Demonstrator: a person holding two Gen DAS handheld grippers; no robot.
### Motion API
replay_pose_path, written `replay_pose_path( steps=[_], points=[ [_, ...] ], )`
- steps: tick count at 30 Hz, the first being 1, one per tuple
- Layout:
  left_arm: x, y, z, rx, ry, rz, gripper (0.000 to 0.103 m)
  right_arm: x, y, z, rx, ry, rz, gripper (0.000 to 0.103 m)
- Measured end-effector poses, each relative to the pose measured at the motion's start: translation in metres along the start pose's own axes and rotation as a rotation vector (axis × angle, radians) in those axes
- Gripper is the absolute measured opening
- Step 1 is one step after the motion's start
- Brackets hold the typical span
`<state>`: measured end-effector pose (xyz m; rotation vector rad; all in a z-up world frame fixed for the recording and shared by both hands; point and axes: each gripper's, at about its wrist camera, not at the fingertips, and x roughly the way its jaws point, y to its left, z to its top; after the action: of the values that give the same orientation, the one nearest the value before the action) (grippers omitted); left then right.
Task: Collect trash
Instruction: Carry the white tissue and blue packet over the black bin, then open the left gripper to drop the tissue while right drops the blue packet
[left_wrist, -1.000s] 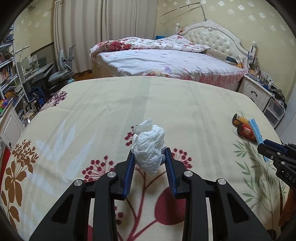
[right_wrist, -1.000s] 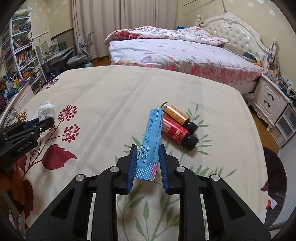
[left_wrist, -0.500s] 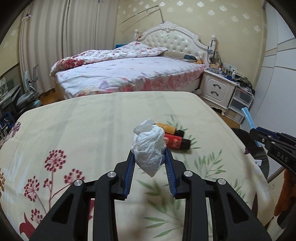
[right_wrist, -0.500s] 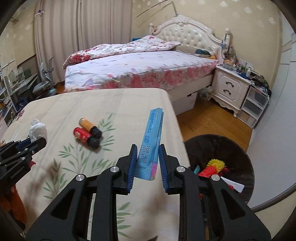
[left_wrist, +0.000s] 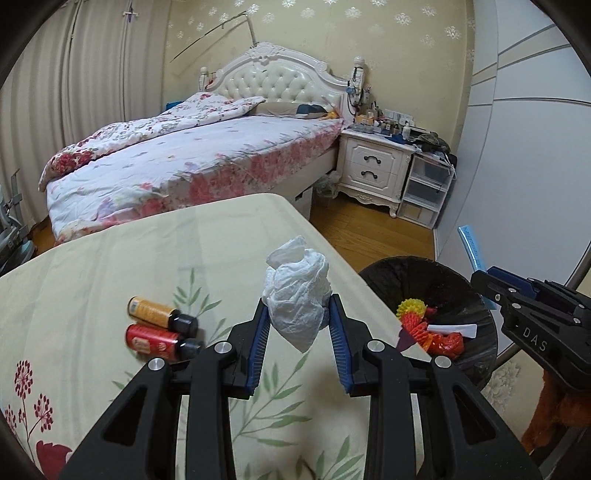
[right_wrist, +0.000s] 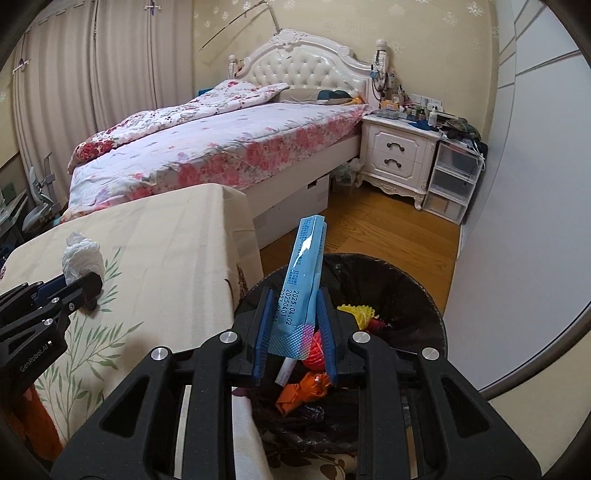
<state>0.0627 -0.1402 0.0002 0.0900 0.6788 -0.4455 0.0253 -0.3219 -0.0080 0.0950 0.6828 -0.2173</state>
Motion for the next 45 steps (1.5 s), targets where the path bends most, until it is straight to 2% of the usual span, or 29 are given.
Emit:
replay_pose_path(
  steps=[10,17,37,40,42,43,45],
  points=[
    [0.040,-0.055,0.017,0.067,0.019,-0.056,0.033,0.016,-0.031,0.001,0.047,0.004,-0.043,0.024],
    [0.061,-0.079,0.022,0.109,0.036,-0.061,0.033,0.024,-0.050,0.000,0.082,0.005,-0.057,0.024],
    [0.094,-0.102,0.024,0.147,0.113,-0.058,0.033,0.039,-0.066,-0.002,0.098,0.037,-0.082,0.024],
    [0.097,-0.102,0.024,0.142,0.125,-0.049,0.040,0.039,-0.065,-0.002,0.091,0.037,-0.085,0.026],
    [0.098,-0.101,0.025,0.130,0.128,-0.047,0.052,0.040,-0.065,-0.001,0.094,0.033,-0.098,0.034],
    [0.098,-0.100,0.025,0.124,0.126,-0.047,0.053,0.040,-0.066,-0.001,0.097,0.029,-0.100,0.041],
    [0.098,-0.098,0.024,0.115,0.125,-0.046,0.058,0.039,-0.067,-0.001,0.098,0.028,-0.106,0.041]
  ],
)
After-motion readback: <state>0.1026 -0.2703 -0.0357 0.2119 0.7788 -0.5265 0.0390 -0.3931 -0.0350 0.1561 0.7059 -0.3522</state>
